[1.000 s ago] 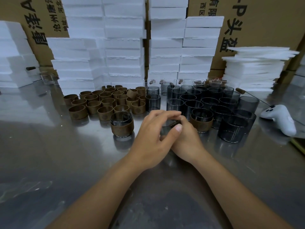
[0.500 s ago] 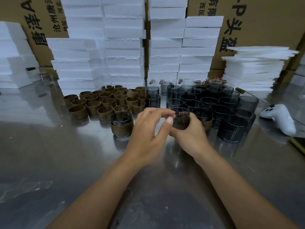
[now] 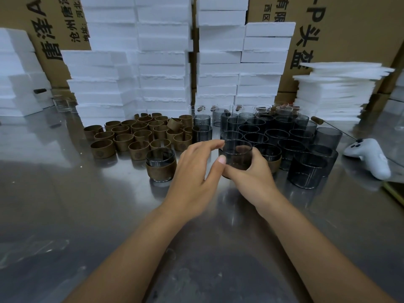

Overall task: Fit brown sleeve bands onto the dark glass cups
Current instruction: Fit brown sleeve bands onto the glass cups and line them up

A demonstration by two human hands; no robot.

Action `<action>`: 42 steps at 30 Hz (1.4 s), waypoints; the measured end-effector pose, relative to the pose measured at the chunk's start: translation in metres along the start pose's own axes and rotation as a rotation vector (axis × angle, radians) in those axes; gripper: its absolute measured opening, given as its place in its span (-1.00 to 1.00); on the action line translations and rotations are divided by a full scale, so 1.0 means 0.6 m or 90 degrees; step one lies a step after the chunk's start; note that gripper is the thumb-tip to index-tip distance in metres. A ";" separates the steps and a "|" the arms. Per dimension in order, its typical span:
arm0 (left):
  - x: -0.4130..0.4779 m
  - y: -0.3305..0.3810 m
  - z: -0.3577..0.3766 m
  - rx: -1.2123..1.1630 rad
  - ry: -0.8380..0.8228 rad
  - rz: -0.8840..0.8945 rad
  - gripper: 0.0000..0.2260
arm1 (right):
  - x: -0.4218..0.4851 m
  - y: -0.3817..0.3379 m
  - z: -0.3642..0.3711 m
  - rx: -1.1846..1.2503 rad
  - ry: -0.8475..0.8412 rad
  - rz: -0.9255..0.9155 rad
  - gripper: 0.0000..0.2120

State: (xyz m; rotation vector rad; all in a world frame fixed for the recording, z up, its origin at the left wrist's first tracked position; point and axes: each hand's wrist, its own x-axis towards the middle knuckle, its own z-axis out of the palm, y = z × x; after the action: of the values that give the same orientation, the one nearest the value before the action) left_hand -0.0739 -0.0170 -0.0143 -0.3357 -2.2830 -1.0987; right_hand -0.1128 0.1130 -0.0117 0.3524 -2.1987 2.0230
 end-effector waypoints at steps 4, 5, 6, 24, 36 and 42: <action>0.002 -0.003 0.001 0.001 -0.017 -0.015 -0.59 | -0.001 -0.001 0.003 0.000 -0.031 -0.011 -0.61; 0.002 -0.004 0.000 -0.001 -0.019 -0.018 -0.58 | -0.001 -0.001 0.003 -0.002 -0.037 -0.014 -0.62; 0.001 -0.004 0.000 -0.004 -0.020 -0.019 -0.58 | -0.001 0.000 0.004 -0.006 -0.042 -0.016 -0.62; 0.008 -0.006 0.005 -0.079 -0.089 -0.014 -0.56 | -0.005 0.006 0.009 -0.073 -0.137 -0.036 -0.56; 0.000 0.014 0.006 -0.070 -0.058 0.079 -0.66 | -0.001 0.002 0.005 -0.116 -0.075 -0.016 -0.64; 0.003 0.010 0.003 -0.072 -0.007 0.063 -0.66 | 0.000 0.003 -0.001 -0.050 -0.014 0.028 -0.62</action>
State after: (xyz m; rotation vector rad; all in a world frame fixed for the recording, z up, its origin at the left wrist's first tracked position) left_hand -0.0733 -0.0118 -0.0101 -0.4953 -2.1932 -1.1791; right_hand -0.1135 0.1136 -0.0135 0.3207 -2.3107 1.9575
